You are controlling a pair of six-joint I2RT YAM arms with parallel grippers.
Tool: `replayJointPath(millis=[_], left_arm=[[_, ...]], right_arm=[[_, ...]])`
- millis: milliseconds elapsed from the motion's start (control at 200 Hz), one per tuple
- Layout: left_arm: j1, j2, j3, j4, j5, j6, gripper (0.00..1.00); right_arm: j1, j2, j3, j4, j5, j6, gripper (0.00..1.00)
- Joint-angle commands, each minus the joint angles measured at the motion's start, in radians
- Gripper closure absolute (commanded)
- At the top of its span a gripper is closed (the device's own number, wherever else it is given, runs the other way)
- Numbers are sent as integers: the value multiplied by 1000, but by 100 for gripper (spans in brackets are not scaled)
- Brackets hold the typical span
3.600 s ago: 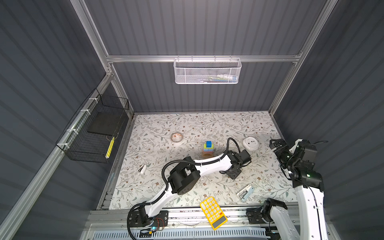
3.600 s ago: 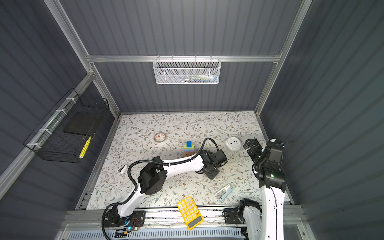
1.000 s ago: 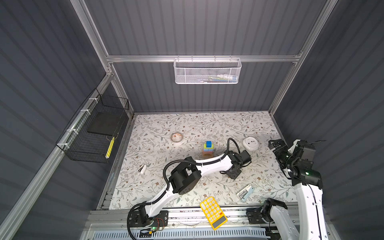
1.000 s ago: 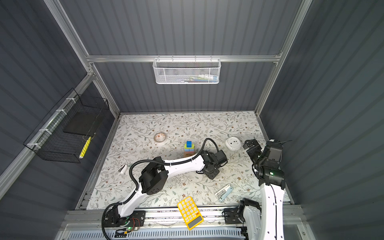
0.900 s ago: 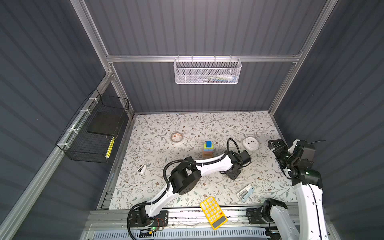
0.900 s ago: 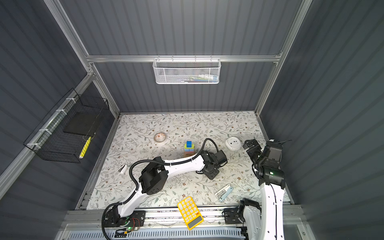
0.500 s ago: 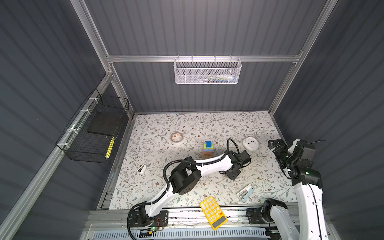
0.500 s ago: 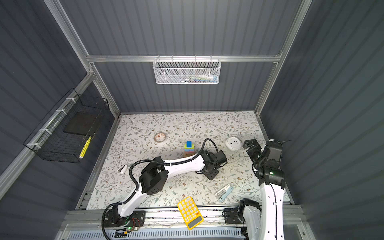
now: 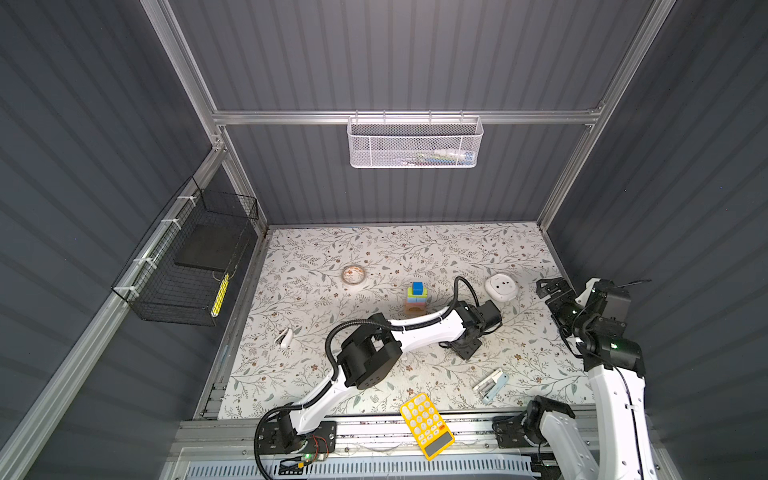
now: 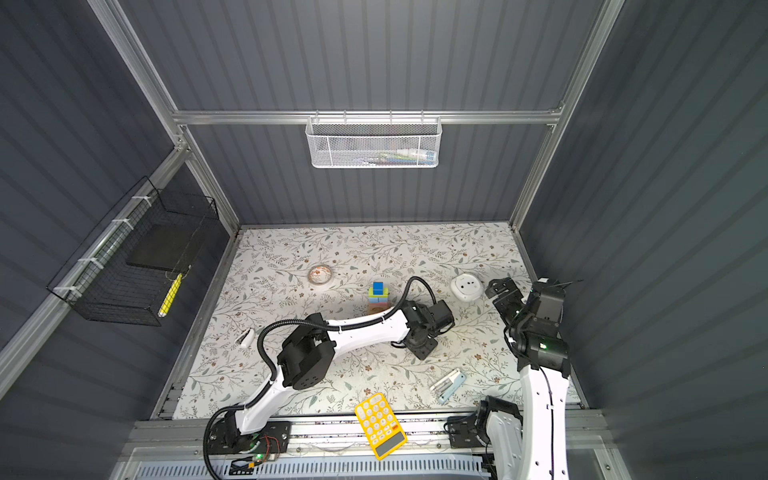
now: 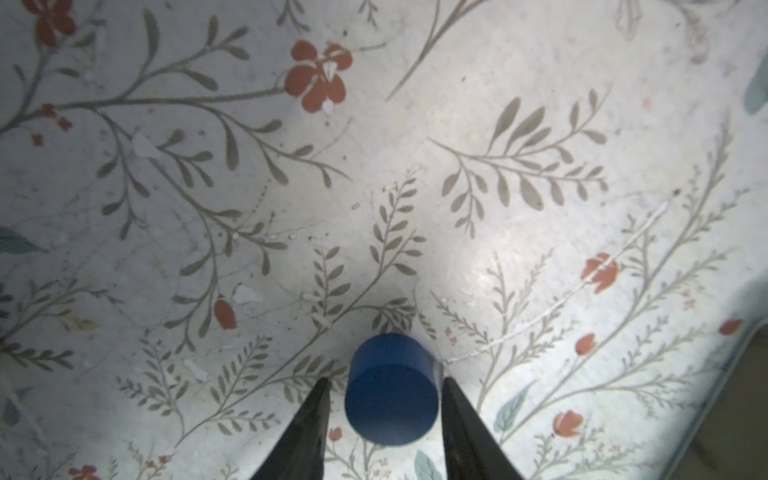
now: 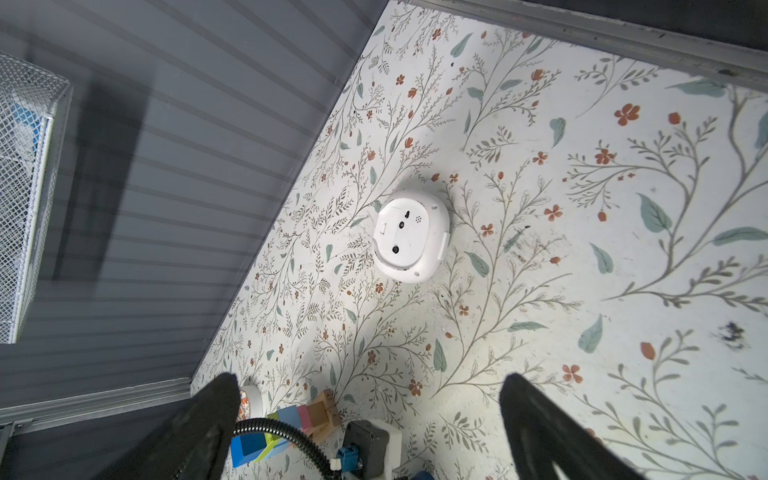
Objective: Build the wood block tower
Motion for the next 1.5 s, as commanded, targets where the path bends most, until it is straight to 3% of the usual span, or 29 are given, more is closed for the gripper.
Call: replayJointPath(millis=[0,950,1496], left_arm=[[-8,-58,27,-21,2,-11,56],[-8,-32,29,-15,29,-11,60],[-8,-42,37,-21,32,-11,69]], right_arm=[[-5,1,-10,14,-8,4,1],[-8,0,-13,10,-7,5,1],[-10,1,-12,9,-7,2,1]])
